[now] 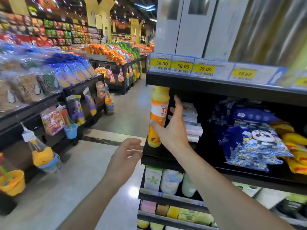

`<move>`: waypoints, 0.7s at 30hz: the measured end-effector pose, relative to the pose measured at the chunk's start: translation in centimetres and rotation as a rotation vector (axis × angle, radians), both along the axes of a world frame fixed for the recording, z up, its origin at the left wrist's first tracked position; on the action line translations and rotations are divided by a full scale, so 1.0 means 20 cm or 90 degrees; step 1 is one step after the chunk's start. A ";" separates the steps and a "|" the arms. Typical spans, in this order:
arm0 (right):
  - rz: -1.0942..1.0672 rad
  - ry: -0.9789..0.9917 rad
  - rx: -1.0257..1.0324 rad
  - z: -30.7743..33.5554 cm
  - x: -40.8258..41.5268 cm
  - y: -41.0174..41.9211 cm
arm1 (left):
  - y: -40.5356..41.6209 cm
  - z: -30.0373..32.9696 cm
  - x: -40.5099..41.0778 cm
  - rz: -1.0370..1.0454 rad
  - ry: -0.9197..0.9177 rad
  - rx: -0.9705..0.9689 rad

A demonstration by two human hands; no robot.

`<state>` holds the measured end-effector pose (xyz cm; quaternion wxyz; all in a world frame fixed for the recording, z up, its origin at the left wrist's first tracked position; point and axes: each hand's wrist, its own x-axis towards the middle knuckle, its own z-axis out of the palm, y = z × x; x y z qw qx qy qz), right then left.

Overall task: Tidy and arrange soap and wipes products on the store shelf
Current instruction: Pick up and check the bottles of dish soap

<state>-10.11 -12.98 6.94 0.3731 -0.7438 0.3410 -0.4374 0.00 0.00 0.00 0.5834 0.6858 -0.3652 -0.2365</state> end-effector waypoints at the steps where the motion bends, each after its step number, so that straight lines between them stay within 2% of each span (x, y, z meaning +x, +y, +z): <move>1: 0.001 -0.006 -0.002 0.00 0.01 -0.01 | -0.02 -0.01 0.01 0.000 -0.006 -0.003; 11: 0.017 0.036 -0.079 -0.03 -0.01 -0.08 | -0.18 0.03 0.01 -0.013 -0.010 -0.038; 15: 0.078 0.011 -0.070 -0.01 -0.08 -0.08 | -0.21 0.07 0.00 -0.086 0.003 -0.066; 21: 0.193 -0.022 -0.004 0.01 -0.19 -0.04 | -0.18 0.09 0.01 -0.243 0.087 -0.040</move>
